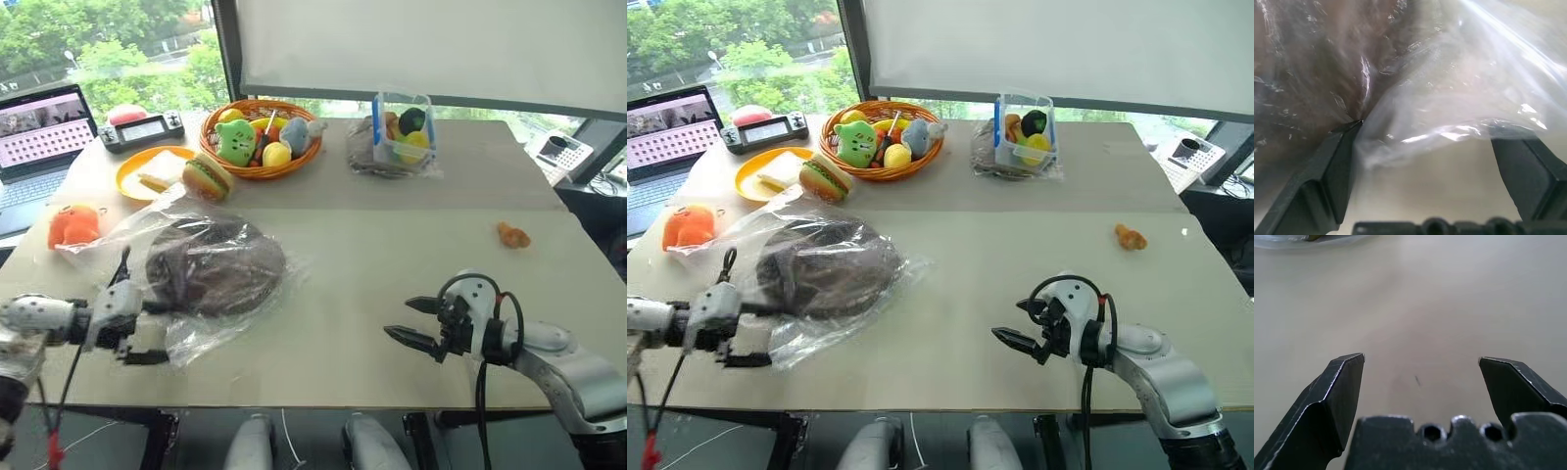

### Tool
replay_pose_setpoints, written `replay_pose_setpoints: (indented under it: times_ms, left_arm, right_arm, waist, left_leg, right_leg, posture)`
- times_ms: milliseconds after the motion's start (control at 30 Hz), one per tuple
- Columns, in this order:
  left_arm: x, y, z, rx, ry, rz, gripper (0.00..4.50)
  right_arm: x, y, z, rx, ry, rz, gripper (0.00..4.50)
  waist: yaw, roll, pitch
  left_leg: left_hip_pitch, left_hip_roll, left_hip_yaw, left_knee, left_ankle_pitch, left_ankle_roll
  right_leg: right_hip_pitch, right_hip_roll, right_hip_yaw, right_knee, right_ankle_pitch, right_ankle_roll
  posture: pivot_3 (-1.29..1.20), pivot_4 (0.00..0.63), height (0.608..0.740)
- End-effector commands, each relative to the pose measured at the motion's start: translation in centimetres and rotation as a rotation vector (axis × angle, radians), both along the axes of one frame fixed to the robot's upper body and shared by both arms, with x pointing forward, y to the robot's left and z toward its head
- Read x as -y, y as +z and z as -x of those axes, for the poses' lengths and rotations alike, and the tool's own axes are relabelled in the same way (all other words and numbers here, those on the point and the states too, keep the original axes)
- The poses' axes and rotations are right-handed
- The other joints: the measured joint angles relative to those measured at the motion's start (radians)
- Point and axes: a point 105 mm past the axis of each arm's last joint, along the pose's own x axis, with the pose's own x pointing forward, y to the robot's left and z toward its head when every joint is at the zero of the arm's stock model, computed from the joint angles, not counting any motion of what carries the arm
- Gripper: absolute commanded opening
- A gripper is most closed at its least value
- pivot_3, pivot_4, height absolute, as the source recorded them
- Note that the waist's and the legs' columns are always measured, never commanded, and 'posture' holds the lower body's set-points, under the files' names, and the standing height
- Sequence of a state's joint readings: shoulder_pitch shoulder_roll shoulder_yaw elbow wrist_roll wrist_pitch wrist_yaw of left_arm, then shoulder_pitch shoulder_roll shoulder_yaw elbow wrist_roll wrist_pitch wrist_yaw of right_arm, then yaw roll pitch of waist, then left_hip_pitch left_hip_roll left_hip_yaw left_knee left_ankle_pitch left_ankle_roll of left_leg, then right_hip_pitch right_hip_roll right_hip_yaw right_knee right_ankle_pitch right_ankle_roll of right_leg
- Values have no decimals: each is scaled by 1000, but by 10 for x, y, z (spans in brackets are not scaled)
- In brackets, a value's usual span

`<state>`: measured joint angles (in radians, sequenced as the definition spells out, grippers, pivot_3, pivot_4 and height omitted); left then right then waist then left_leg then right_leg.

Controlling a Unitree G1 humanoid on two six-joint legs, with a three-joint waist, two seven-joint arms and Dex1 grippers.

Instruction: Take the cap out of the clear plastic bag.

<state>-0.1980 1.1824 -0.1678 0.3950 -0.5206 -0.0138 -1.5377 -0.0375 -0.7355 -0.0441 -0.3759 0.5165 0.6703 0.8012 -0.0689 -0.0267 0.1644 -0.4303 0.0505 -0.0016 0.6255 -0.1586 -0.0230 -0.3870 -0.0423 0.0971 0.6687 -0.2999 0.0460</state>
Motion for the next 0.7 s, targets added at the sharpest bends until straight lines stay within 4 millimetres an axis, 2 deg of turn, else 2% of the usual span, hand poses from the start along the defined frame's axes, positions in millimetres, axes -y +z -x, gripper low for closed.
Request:
replay_pose_setpoints:
  times_ms: [33, 100, 200, 333, 467, 633, 700]
  left_arm:
    - [16, 23, 3, -142, 39, 107, 4229]
    - [39, 42, -2, -121, 27, 199, 4229]
    - [66, 54, 7, -99, -39, 247, 4229]
    - [97, 56, 21, -27, -95, 275, 4229]
    - [109, 52, 24, 31, -91, 269, 4229]
    - [118, 16, -21, 359, 111, 78, 4229]
    - [123, 9, -27, 457, 137, 45, 4229]
  right_arm:
    - [-4, 6, -5, 40, 37, 2, 4500]
    - [-4, 8, -7, 42, 44, 1, 4500]
    - [-4, 8, -10, 43, 48, 4, 4500]
    - [-5, 8, -11, 41, 52, 2, 4500]
    - [-6, 8, -9, 37, 56, 1, 4500]
    - [-3, 10, -10, 40, 44, 6, 4500]
    - [-2, 10, -9, 41, 40, 9, 4500]
  waist:
    - [1, 0, 0]
    - [3, -1, 0]
    - [13, -2, 1]
    - [18, -2, 1]
    - [24, -2, 1]
    - [36, -2, 1]
    - [37, -2, 1]
  left_leg:
    - [0, 0, 0, 0, 0, 0]
    - [0, 0, 0, 0, 0, 0]
    - [-1, 0, 0, 1, 0, 0]
    - [-2, 0, 0, 0, 0, 0]
    - [-2, 0, 0, 0, 0, 0]
    - [0, -1, 0, 1, 0, 0]
    - [-1, -1, 0, 1, 0, 0]
  right_leg:
    - [0, 0, 0, 0, -1, 1]
    - [0, 0, 0, 1, -1, 2]
    - [0, 0, 0, 0, -2, 1]
    - [-1, 0, 0, -1, 0, -1]
    - [-2, 0, 0, -1, 1, -3]
    - [1, 0, 0, -3, -1, 2]
    - [1, 0, 1, -4, 0, 0]
  posture:
    - [0, 150, 740]
    - [0, 150, 740]
    - [0, 150, 740]
    - [0, 150, 740]
    - [0, 150, 740]
    - [0, 150, 740]
    - [0, 150, 740]
